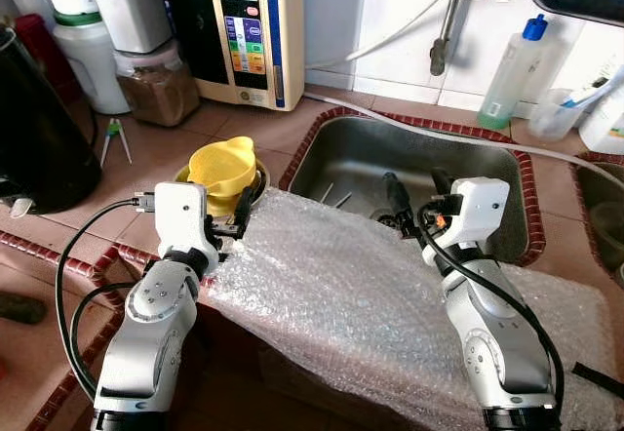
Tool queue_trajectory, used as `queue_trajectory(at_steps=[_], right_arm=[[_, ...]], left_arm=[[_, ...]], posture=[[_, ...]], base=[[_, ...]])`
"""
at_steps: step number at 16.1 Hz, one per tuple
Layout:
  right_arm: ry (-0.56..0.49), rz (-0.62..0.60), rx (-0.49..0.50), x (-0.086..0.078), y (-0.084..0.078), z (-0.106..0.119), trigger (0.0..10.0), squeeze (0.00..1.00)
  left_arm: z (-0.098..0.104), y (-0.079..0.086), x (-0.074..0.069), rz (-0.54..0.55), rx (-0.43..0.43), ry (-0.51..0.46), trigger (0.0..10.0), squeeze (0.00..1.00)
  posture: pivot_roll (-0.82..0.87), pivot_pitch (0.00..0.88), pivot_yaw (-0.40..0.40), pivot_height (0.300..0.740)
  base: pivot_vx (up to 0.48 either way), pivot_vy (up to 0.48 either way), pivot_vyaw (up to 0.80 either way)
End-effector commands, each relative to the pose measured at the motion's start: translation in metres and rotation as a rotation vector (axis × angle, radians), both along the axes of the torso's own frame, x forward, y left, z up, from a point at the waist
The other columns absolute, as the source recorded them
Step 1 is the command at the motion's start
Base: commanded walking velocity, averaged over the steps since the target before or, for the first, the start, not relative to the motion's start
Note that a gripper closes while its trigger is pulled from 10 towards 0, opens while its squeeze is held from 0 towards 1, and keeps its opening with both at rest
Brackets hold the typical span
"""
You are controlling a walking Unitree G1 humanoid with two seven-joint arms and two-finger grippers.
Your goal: Kitchen organization
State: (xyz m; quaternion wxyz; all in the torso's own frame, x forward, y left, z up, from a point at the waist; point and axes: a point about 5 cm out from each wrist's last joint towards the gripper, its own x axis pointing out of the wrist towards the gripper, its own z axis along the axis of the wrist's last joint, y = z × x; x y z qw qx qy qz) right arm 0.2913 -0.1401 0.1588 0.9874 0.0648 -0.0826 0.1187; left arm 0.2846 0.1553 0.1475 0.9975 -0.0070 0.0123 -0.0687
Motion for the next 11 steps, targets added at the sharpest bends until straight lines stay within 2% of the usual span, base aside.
queue_trajectory(at_steps=[1,2,6,11], right_arm=[[-0.033,-0.004,0.0,0.0011,0.0008,0.0079,10.0,0.0],[-0.034,-0.005,0.0,0.0007,0.0009,0.0082,10.0,0.0],[-0.035,-0.013,0.003,-0.0001,0.0009,0.0086,10.0,0.0],[-0.035,-0.022,0.012,-0.0004,0.0019,0.0088,10.0,0.0]], left_arm=[[0.0064,0.0001,0.0011,0.004,-0.004,-0.016,10.0,0.0],[0.0076,0.0008,0.0014,0.009,-0.002,-0.018,10.0,0.0],[0.0088,0.0006,0.0024,-0.001,-0.007,-0.006,10.0,0.0],[0.007,-0.0007,0.0024,-0.015,-0.008,0.01,10.0,0.0]], posture=[[0.01,0.043,0.076,0.74],[0.01,0.044,0.078,0.74],[0.01,0.047,0.084,0.74],[0.0,0.049,0.092,0.74]], base=[[0.0,0.0,0.0],[0.0,0.0,0.0],[0.0,0.311,0.0],[0.0,0.477,0.0]])
